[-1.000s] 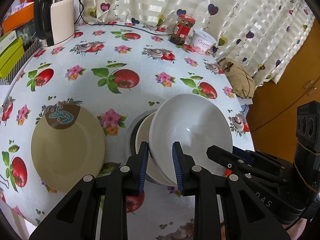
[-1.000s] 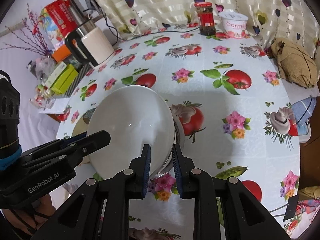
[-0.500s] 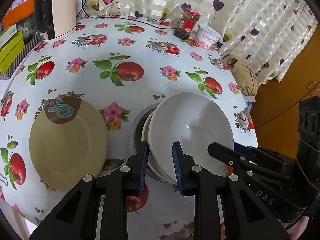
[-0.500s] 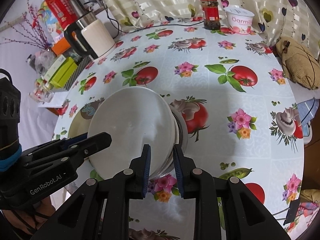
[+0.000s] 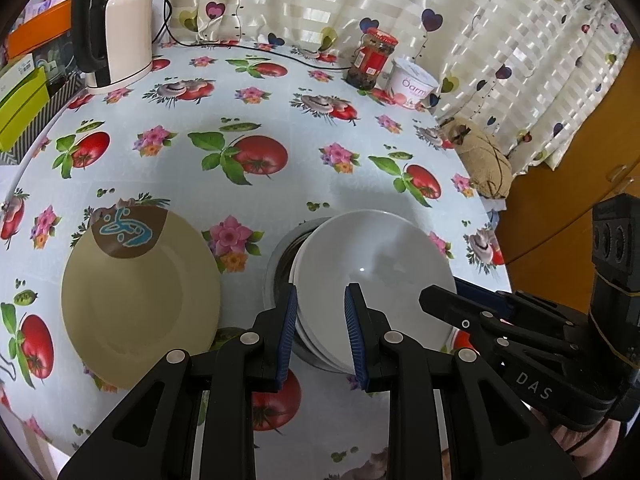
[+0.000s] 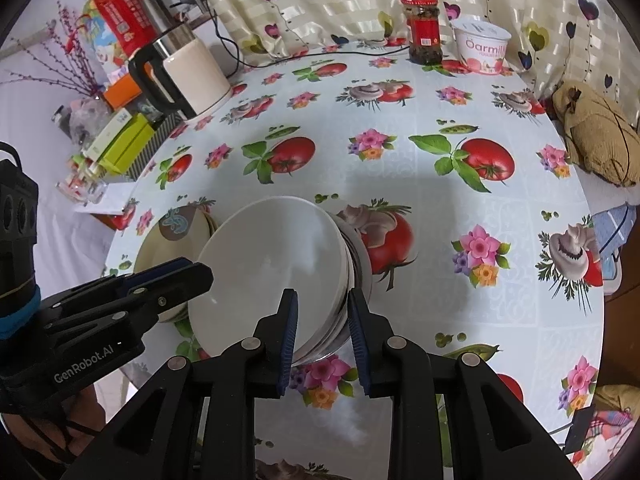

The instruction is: Organize plates and bowls

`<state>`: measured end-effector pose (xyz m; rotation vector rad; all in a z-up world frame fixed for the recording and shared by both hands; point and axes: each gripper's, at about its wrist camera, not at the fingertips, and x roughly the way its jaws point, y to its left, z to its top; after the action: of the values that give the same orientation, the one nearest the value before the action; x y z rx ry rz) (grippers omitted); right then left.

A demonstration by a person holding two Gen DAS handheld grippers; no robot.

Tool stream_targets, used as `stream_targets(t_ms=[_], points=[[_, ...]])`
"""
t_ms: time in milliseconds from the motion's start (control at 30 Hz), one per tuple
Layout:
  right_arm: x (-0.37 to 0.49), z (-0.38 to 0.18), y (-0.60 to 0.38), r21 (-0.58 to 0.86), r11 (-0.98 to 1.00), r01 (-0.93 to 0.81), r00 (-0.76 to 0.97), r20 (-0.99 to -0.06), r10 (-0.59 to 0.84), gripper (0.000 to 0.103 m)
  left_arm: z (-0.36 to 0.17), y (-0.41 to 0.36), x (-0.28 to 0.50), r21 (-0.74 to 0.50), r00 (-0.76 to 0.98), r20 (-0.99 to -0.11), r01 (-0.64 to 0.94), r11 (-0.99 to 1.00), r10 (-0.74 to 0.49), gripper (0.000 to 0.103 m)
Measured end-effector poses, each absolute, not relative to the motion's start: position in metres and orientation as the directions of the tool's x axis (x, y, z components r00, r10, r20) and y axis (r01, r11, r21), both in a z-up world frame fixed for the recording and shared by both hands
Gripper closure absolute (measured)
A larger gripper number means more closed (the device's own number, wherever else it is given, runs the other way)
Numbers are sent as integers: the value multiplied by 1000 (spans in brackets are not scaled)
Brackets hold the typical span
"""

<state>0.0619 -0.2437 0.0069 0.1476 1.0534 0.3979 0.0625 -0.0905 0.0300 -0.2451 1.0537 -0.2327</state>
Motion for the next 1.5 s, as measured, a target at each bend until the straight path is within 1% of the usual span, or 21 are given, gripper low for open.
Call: stream_targets(t_ms=[633,900,1167,1300,1367,1433,1500], points=[[56,22,-263,322,910,-263,498,-762,413,77,37,-72,63,-357,529,-781,57,932,-331,77],[58,21,-286,376,896,-236,521,-730,443,77,31,-50,67,-411,538,-761,32,911,-362,77],[68,-2,-316,453,878,-155,496,-733,466,77,10,-26,69,-454,528,-762,-20,891,-376,77],[71,-18,-317,494,858,-140,461,-734,498,77,-6,-20,69,-505,492,-756,-18,863,-432,77],[72,-25,-314,512,847,-145,443,-732,518,78,-11,-21,69,-521,472,-755,-8,854,-456,77],[74,-30,-310,526,837,-152,428,-728,536,83,-17,-24,70,-536,450,-752,6,844,-481,77],[75,-35,-305,549,821,-160,406,-721,561,85,-22,-26,71,-548,434,-751,12,837,-498,77]])
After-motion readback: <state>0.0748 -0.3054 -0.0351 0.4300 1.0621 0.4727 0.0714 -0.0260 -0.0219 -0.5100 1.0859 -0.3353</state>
